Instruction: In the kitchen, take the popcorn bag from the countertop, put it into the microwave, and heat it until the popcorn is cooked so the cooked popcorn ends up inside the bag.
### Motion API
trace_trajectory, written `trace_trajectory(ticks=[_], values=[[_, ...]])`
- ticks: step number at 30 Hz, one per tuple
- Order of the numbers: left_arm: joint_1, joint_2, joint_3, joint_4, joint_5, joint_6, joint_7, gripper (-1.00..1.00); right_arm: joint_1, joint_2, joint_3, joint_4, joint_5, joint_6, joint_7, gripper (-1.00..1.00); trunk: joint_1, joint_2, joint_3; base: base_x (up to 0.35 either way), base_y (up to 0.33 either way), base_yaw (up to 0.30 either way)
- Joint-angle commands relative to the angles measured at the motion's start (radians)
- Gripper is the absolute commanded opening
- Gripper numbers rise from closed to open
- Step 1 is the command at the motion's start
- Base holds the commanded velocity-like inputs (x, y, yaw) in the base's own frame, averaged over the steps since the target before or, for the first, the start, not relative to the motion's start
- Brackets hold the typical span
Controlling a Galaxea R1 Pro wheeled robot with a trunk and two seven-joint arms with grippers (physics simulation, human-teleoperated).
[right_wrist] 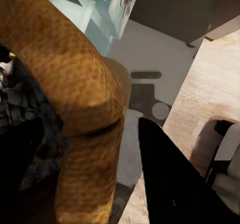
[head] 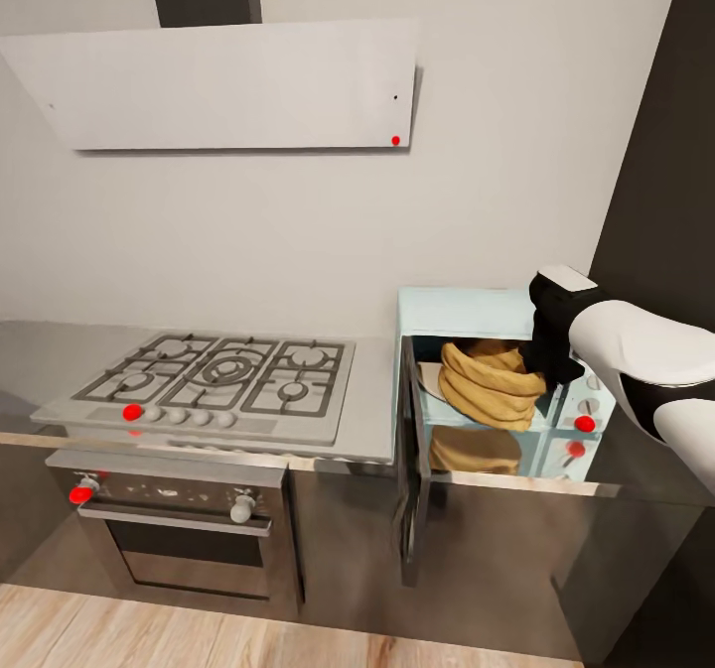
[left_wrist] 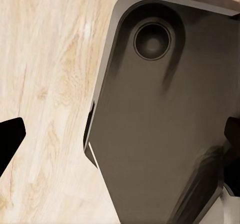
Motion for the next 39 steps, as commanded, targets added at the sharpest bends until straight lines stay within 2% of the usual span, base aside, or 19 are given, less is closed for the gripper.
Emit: trace_trajectory(ticks=[1,18,32,39], values=[[0.000,0.000,0.003,-0.001,0.000,0.002,0.002,1.00,-0.001,0.000,0.008,-0.001,-0.011,0.011,-0.004,1.00,0.000,-0.001,-0.001,0.000,0.000,0.000],[0.000,-0.002,0.001,-0.001,0.000,0.002,0.002,1.00,-0.001,0.000,0.008,-0.001,-0.012,0.010,-0.003,1.00,0.000,-0.001,0.000,0.000,0.000,0.000],[0.000,-0.002,0.003,-0.001,0.000,0.002,0.002,1.00,-0.001,0.000,0.008,-0.001,-0.013,0.010,0.008,1.00,0.000,-0.001,0.022,0.000,0.000,0.000],[0.000,-0.002,0.003,-0.001,0.000,0.002,0.002,1.00,-0.001,0.000,0.007,-0.001,-0.014,0.011,0.039,1.00,0.000,-0.001,0.034,0.000,0.000,0.000]])
